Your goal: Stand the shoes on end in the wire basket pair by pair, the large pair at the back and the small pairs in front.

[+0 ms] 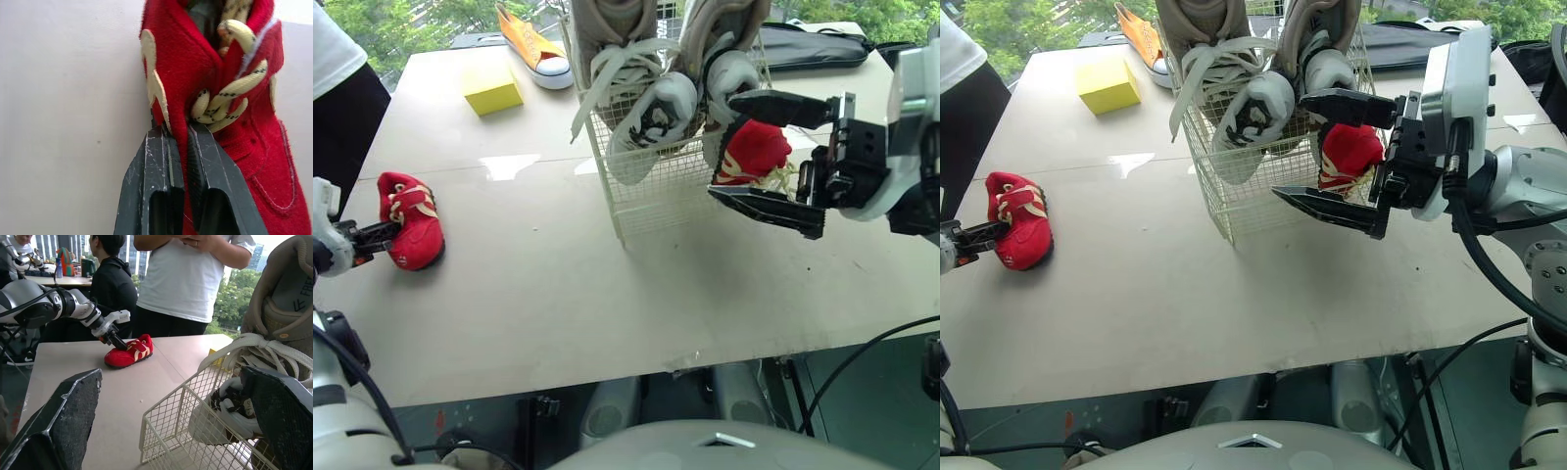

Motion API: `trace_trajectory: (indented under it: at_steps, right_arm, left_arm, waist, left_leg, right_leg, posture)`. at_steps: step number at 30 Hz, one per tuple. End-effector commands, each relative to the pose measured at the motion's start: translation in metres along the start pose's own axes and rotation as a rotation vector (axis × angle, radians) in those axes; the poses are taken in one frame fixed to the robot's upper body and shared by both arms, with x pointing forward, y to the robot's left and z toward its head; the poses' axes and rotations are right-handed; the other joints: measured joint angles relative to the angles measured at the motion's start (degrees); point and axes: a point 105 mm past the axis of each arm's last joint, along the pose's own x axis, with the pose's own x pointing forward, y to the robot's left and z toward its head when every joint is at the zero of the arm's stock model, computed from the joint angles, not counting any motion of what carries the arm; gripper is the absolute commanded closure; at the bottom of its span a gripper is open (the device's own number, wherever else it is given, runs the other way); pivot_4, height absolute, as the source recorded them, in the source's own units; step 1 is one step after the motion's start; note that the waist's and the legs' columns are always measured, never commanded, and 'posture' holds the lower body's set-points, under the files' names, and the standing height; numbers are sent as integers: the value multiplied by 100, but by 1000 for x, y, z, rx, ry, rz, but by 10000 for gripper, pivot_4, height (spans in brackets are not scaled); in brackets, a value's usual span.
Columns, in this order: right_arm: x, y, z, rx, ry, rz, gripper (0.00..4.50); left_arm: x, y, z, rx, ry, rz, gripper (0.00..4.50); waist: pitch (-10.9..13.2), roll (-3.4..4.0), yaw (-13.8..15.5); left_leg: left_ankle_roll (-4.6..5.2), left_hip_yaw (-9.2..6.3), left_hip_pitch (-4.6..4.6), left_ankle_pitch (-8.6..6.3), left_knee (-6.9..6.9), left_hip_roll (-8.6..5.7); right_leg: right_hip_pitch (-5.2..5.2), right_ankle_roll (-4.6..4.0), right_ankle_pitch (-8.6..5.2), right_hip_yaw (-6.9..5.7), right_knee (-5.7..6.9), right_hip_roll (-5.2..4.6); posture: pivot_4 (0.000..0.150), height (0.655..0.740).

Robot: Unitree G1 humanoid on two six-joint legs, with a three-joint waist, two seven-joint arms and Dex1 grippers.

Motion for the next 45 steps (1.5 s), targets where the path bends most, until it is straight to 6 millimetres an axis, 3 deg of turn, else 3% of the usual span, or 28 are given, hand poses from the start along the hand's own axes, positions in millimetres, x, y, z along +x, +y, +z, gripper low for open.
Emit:
trace_trajectory:
  at_steps: [1,5,12,13,16,19,20,22,24,31,36,40,45]
  right_arm:
    - [2,4,5,-42,-27,25,0]
    - [5,3,3,-41,-36,39,0]
    - [6,-3,1,-45,-54,56,0]
    - [5,-5,1,-46,-54,53,0]
    - [-3,-11,0,-50,-46,17,0]
    - [-13,-16,-1,-59,-30,-34,0]
    - [-15,-17,-1,-60,-25,-45,0]
    - [-24,-19,-3,-62,2,-83,0]
    - [-29,-19,-4,-61,23,-106,0]
    - [-35,-18,-6,-73,67,-145,0]
    - [-39,-14,-7,-90,97,-172,0]
    - [-48,-8,-10,-115,150,-186,0]
    - [-65,2,-6,-150,198,-209,0]
  left_arm:
    - [-13,-5,12,-74,-88,-99,44686]
    - [-23,-11,22,-101,-156,-189,44686]
    - [-39,-64,45,-124,-217,-520,44686]
    - [-42,-82,51,-100,-239,-578,44686]
    - [-67,-164,68,24,-404,-800,44686]
    - [-88,-225,68,125,-541,-929,44686]
    - [-92,-237,66,147,-566,-949,44686]
    - [-105,-274,68,281,-785,-928,44686]
    - [-115,-294,66,337,-913,-910,44686]
    - [-90,-344,52,513,-1052,-757,44686]
    - [-64,-358,41,564,-1157,-623,44686]
    - [-49,-371,16,583,-1180,-658,44686]
    - [-38,-372,-10,579,-1205,-627,44686]
  waist:
    - [1,-5,-10]
    - [1,-19,-40]
    - [6,-33,-55]
    - [7,-33,-60]
    - [8,-36,29]
    - [8,-56,110]
    - [8,-60,116]
    - [7,-59,118]
    - [4,-52,112]
    - [0,-40,145]
    - [0,-41,255]
    - [1,-42,277]
    - [-2,-38,336]
  left_leg:
    - [0,-1,0,0,0,0]
    - [-1,-5,0,0,0,2]
    - [-1,-7,-2,0,-1,12]
    - [-1,-8,-2,0,-1,13]
    - [-1,-14,-14,0,3,19]
    - [-2,-17,-21,0,16,19]
    - [-2,-15,-21,0,16,19]
    - [-3,-5,-10,0,10,18]
    - [-4,-3,-5,0,6,20]
    - [-5,33,10,2,-1,22]
    - [-3,40,11,1,2,20]
    - [-3,37,5,0,1,21]
    - [0,40,5,0,2,20]
  right_leg:
    - [0,0,0,0,1,0]
    - [-1,0,0,-4,1,3]
    - [-2,0,0,-4,0,5]
    - [-3,0,0,-3,-1,5]
    - [-3,-1,0,-6,-9,-5]
    - [-1,0,2,-11,-14,-8]
    - [0,0,2,-11,-15,-8]
    - [2,0,3,2,-16,-14]
    - [2,-2,4,5,-18,-13]
    - [9,-17,14,25,-13,8]
    - [19,-15,16,29,-29,7]
    - [18,-15,16,23,-36,7]
    - [25,-8,21,21,-45,4]
  posture:
    - [1500,7400]
    - [1500,7400]
    - [1500,7400]
    - [1500,7400]
    - [1500,7400]
    - [1500,7400]
    - [1500,7400]
    - [1500,7400]
    - [1500,7400]
    - [1500,7400]
    - [1500,7400]
    - [1500,7400]
    - [1500,7400]
